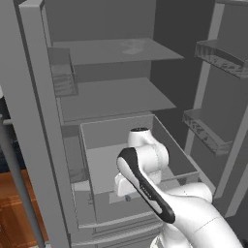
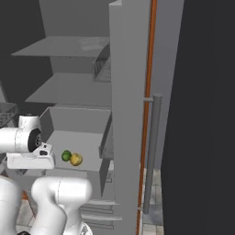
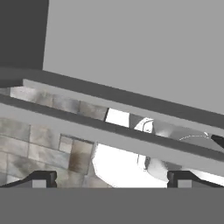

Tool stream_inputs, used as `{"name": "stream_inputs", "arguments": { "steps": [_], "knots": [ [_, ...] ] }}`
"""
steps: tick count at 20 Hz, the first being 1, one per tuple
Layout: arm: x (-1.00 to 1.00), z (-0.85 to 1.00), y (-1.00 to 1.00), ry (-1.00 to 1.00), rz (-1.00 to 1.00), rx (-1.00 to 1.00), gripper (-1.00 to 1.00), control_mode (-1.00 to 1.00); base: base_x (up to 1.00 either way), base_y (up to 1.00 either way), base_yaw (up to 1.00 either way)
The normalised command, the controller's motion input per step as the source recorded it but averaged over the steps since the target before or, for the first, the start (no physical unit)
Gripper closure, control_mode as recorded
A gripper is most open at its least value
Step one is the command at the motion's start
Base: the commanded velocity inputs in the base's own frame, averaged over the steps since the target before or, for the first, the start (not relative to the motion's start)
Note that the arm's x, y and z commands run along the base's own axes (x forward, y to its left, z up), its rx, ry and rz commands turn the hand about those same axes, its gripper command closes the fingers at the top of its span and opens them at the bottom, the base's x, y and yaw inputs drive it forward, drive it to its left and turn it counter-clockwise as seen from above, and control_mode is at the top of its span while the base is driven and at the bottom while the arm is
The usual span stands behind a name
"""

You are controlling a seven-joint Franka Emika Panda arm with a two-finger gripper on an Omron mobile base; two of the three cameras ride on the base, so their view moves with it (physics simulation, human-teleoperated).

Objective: Place the avocado and squash inside the fridge drawer. Close the drawer after placing the vegetables.

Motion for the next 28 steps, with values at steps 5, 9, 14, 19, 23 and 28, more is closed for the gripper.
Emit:
{"name": "stream_inputs", "arguments": {
  "steps": [5, 9, 14, 19, 23, 28],
  "knots": [
    [0.02, -0.53, 0.01, 0.00, 0.19, 0.13, -1.00, -1.00, 0.00, 0.00, 0.00],
    [0.32, -0.54, 0.00, -0.01, 0.14, 0.11, -1.00, -1.00, 0.00, 0.00, 0.00],
    [0.67, -0.32, 0.00, -0.14, 0.09, 0.09, -1.00, -1.00, 0.00, 0.00, 0.00],
    [0.69, -0.14, 0.00, -0.21, 0.03, 0.07, -1.00, -1.00, 0.00, 0.00, 0.00],
    [0.61, -0.02, 0.00, -0.25, 0.00, 0.04, -1.00, -1.00, 0.00, 0.00, 0.00],
    [0.57, 0.00, 0.00, -0.32, 0.00, 0.01, -1.00, -1.00, 0.00, 0.00, 0.00]
  ]
}}
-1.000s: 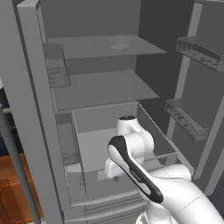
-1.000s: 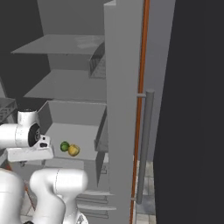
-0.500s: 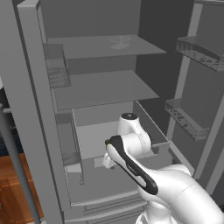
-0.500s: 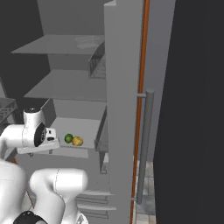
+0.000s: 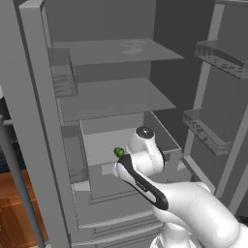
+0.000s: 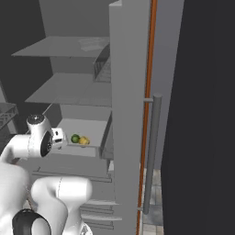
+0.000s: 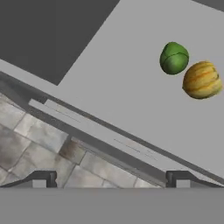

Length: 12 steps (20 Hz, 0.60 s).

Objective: Place the avocado and squash inside the fridge drawer. Close the drawer after placing the vegetables.

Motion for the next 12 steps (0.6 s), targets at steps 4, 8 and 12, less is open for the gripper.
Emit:
{"name": "stream_inputs", "arguments": {
  "steps": [4, 8, 12],
  "knots": [
    [0.65, 0.06, 0.00, -0.29, 0.00, 0.00, -1.00, -1.00, 0.00, 0.00, 0.00],
    [0.61, 0.04, 0.00, -0.27, 0.00, 0.00, -1.00, -1.00, 0.00, 0.00, 0.00],
    [0.64, 0.00, 0.00, -0.25, 0.00, 0.00, -1.00, -1.00, 0.00, 0.00, 0.00]
  ]
}}
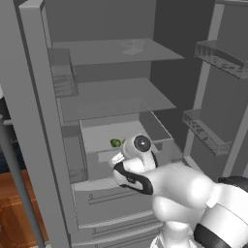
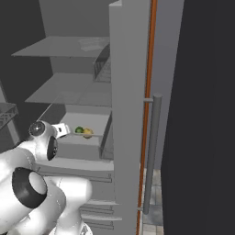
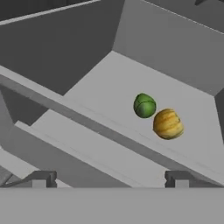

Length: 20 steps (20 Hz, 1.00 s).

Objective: Place the avocado and squash inside the fridge drawer. Close the drawer after placing the vegetables.

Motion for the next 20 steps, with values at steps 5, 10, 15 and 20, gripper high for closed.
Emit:
{"name": "stream_inputs", "arguments": {
  "steps": [5, 10, 15, 20],
  "knots": [
    [0.64, 0.05, 0.00, -0.23, 0.00, 0.00, -1.00, -1.00, 0.00, 0.00, 0.00],
    [0.61, 0.18, 0.00, -0.19, 0.00, 0.00, -1.00, -1.00, 0.00, 0.00, 0.00],
    [0.58, 0.43, 0.00, -0.11, 0.00, 0.00, -1.00, -1.00, 0.00, 0.00, 0.00],
    [0.53, 0.50, 0.07, -0.02, 0.00, 0.00, -1.00, -1.00, 0.00, 0.00, 0.00]
  ]
}}
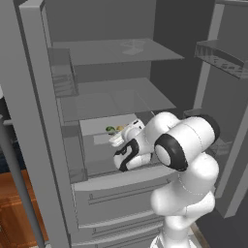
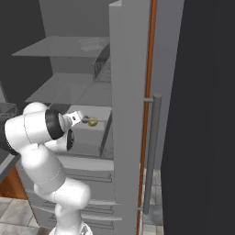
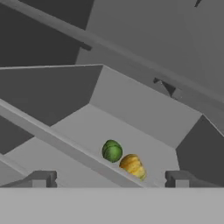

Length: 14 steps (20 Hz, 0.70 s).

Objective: Place the avocado and squash inside the fridge drawer. Close the drawer after placing the vegetables.

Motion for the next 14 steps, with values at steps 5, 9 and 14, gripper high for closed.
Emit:
{"name": "stream_inputs", "arguments": {
  "steps": [5, 9, 14],
  "knots": [
    [0.51, 0.29, 0.15, 0.00, 0.00, 0.00, -1.00, -1.00, 0.00, 0.00, 0.00],
    [0.44, 0.04, 0.16, 0.00, 0.00, 0.00, -1.00, -1.00, 0.00, 0.00, 0.00],
    [-0.17, -0.01, 0.04, 0.00, -0.09, 0.00, -1.00, -1.00, 0.00, 0.00, 0.00]
  ]
}}
